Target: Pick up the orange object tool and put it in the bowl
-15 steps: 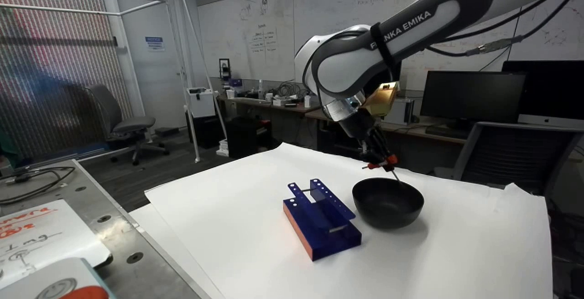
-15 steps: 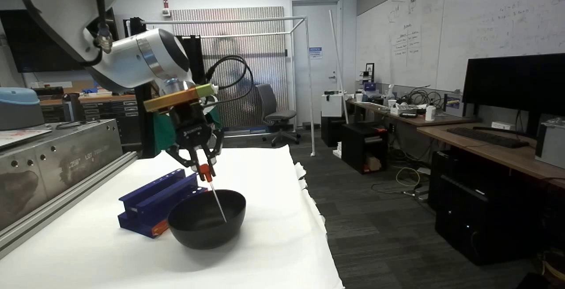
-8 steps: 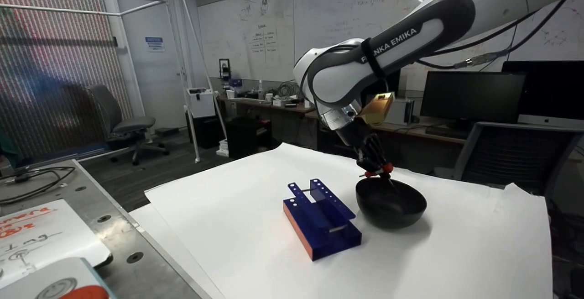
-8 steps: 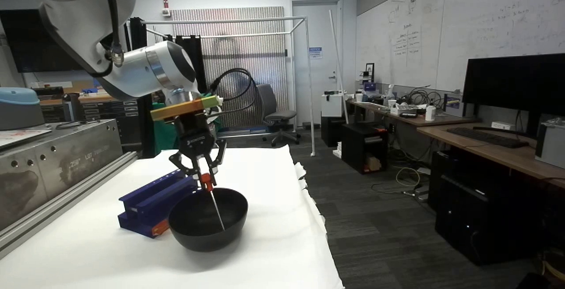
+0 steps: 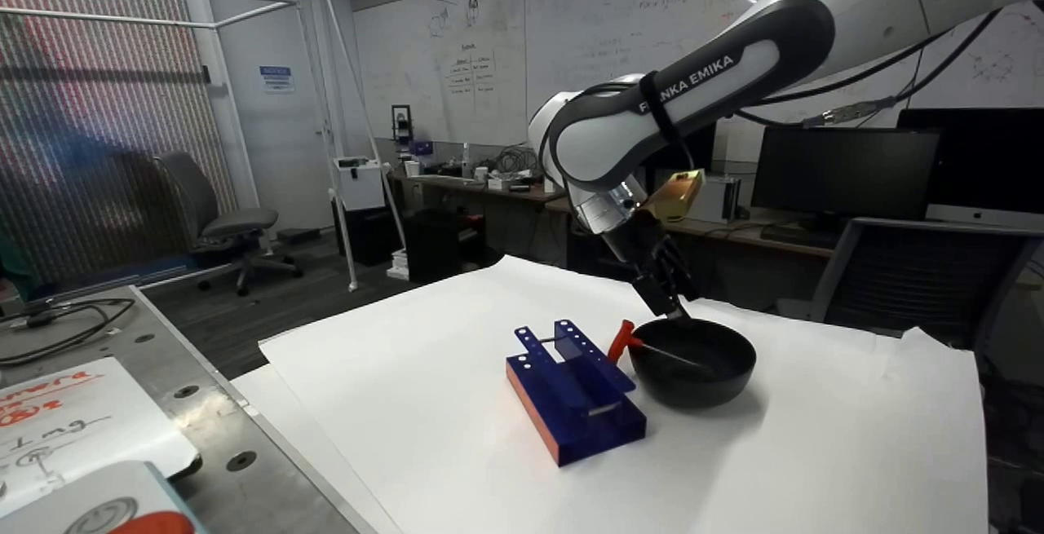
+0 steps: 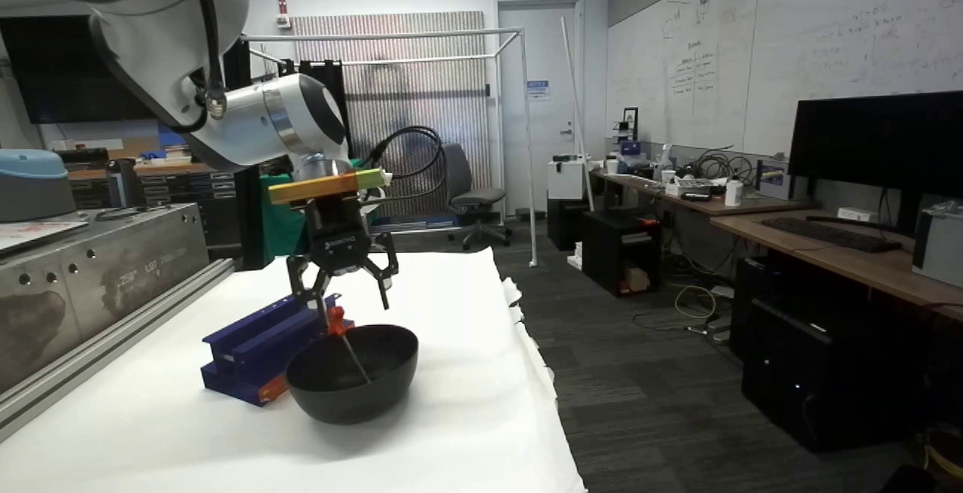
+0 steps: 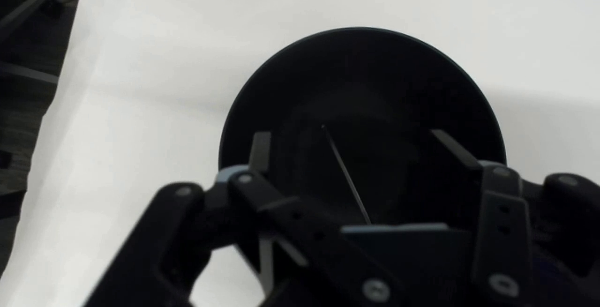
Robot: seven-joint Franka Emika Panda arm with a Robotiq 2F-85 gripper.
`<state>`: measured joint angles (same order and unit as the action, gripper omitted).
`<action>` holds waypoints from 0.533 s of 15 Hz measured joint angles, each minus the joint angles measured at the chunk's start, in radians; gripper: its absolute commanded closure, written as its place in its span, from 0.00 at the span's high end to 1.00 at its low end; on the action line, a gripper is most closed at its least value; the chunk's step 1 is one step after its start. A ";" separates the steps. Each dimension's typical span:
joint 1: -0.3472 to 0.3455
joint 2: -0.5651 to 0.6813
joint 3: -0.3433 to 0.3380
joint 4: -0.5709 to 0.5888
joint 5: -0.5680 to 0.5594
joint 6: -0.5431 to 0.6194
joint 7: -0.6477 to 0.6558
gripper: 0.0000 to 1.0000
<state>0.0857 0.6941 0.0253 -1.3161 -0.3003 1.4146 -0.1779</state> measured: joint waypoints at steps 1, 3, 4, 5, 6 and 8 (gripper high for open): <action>-0.007 0.000 0.000 0.002 0.007 -0.005 -0.011 1.00; -0.023 -0.003 0.003 0.004 0.018 -0.006 -0.047 1.00; -0.032 -0.007 0.006 0.004 0.026 0.000 -0.065 1.00; -0.043 -0.014 0.009 0.004 0.040 0.011 -0.083 1.00; -0.053 -0.023 0.012 0.002 0.054 0.027 -0.098 1.00; -0.073 -0.049 0.017 -0.003 0.089 0.065 -0.122 1.00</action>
<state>0.0126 0.6453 0.0423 -1.3192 -0.2115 1.4800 -0.2995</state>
